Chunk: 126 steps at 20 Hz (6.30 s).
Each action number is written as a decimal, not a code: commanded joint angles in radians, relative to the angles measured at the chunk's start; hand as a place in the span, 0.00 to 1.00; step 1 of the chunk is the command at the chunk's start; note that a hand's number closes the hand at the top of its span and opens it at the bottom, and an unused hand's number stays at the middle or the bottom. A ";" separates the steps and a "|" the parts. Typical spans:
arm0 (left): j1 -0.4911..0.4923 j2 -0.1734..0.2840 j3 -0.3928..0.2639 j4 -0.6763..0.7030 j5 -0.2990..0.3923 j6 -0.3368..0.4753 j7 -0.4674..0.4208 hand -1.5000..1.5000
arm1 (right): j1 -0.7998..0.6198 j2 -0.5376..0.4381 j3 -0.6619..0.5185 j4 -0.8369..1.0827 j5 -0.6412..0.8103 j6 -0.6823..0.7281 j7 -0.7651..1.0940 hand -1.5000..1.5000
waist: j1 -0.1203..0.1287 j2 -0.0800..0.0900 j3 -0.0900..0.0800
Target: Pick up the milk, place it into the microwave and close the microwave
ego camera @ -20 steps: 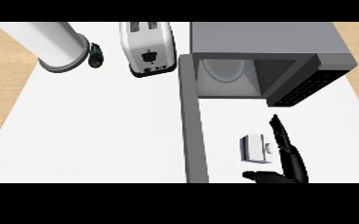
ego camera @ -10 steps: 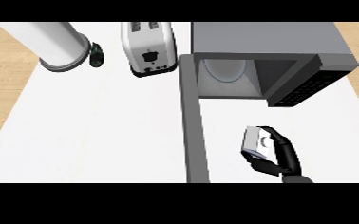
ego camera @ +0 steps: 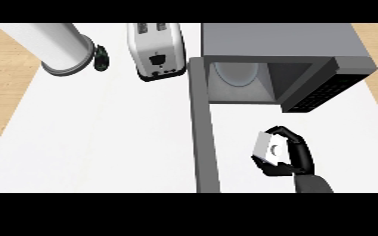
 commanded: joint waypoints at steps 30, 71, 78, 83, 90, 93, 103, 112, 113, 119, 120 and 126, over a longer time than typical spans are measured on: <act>-0.006 0.013 0.077 0.006 0.074 -0.035 0.056 0.00 | -0.302 0.091 0.094 -0.425 0.049 -0.137 0.577 1.00 | 0.000 0.000 0.000; -0.177 0.056 0.019 0.164 -0.041 -0.093 -0.001 0.00 | -0.810 -0.180 0.036 0.558 0.375 -0.937 0.666 0.00 | 0.129 0.072 0.002; -0.198 0.061 -0.004 0.196 -0.085 -0.111 -0.010 0.00 | -0.836 -0.156 0.022 0.476 0.353 -0.750 0.509 0.00 | 0.119 0.066 0.006; -0.195 0.056 -0.040 0.219 -0.120 -0.156 -0.022 0.00 | -0.846 -0.122 0.000 0.462 0.328 -0.680 0.457 0.00 | 0.122 0.068 0.005; -0.203 0.057 -0.094 0.239 -0.096 -0.209 -0.022 0.00 | -0.826 -0.095 -0.086 0.441 0.235 -0.540 0.374 0.00 | 0.105 0.059 0.006; -0.193 0.040 -0.129 0.222 -0.096 -0.230 -0.021 0.00 | -0.855 -0.099 -0.117 0.439 0.200 -0.437 0.372 0.00 | 0.090 0.044 0.005; -0.207 0.004 -0.204 0.245 -0.135 -0.268 -0.038 0.00 | -0.743 -0.043 -0.218 0.446 0.088 -0.239 0.245 0.00 | 0.051 0.026 0.002; -0.225 -0.033 -0.352 0.194 -0.194 -0.182 0.056 1.00 | -0.582 -0.019 -0.245 0.419 0.022 0.051 0.149 0.00 | -0.003 0.004 0.001; -0.226 -0.033 -0.359 0.174 -0.184 -0.180 0.077 1.00 | -0.590 -0.003 -0.232 0.393 0.024 0.057 0.169 0.00 | -0.007 0.000 0.000; -0.236 -0.033 -0.492 0.187 -0.244 -0.095 0.068 1.00 | -0.410 0.039 -0.193 0.279 0.014 0.059 0.111 0.00 | -0.024 -0.006 -0.001; -0.298 -0.033 -0.545 0.197 -0.274 -0.030 0.126 1.00 | -0.402 0.057 -0.184 0.273 0.017 0.063 0.121 0.00 | -0.033 -0.007 -0.001; -0.304 -0.034 -0.635 0.204 -0.369 -0.052 0.078 1.00 | -0.208 0.060 -0.134 0.046 -0.002 0.091 0.172 0.00 | -0.043 -0.012 -0.002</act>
